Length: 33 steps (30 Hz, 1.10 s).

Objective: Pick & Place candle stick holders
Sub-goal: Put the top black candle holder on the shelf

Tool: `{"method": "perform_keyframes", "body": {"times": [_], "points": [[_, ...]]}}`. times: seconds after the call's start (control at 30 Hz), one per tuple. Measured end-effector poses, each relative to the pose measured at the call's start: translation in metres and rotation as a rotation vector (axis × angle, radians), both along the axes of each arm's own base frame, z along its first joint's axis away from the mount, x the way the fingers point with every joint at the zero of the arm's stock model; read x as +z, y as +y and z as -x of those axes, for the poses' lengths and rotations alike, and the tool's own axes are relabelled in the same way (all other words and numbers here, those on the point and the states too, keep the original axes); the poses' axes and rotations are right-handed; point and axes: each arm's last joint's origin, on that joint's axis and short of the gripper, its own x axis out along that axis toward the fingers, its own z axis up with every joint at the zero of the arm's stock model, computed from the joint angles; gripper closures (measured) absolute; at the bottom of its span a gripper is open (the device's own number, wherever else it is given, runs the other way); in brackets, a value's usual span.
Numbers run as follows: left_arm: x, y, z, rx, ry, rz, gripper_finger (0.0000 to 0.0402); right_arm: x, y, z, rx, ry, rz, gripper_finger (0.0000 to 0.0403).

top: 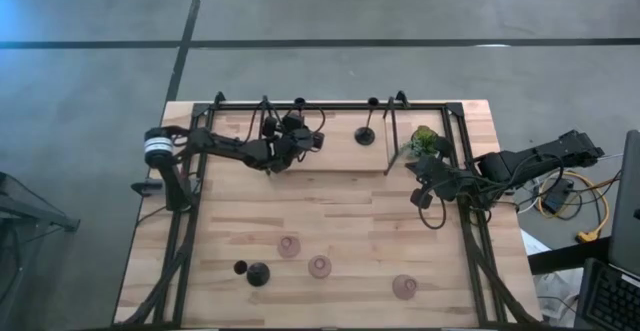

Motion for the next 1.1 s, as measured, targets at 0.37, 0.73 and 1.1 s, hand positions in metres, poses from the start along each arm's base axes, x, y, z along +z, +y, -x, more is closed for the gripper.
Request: {"method": "perform_keyframes", "body": {"times": [0.37,0.73,1.1], "points": [[0.017,-0.002,0.008,-0.009,-0.001,-0.020,0.0386,0.000,0.000,0.000,0.000,-0.003,-0.001,0.0394],[0.017,-0.002,0.007,-0.036,-0.004,-0.009,0.0378,0.000,0.000,0.000,0.000,-0.004,-0.001,0.0394],[0.017,-0.002,0.007,-0.034,-0.009,-0.010,0.0347,0.000,0.000,0.000,0.000,-0.005,-0.002,0.0394]]}}
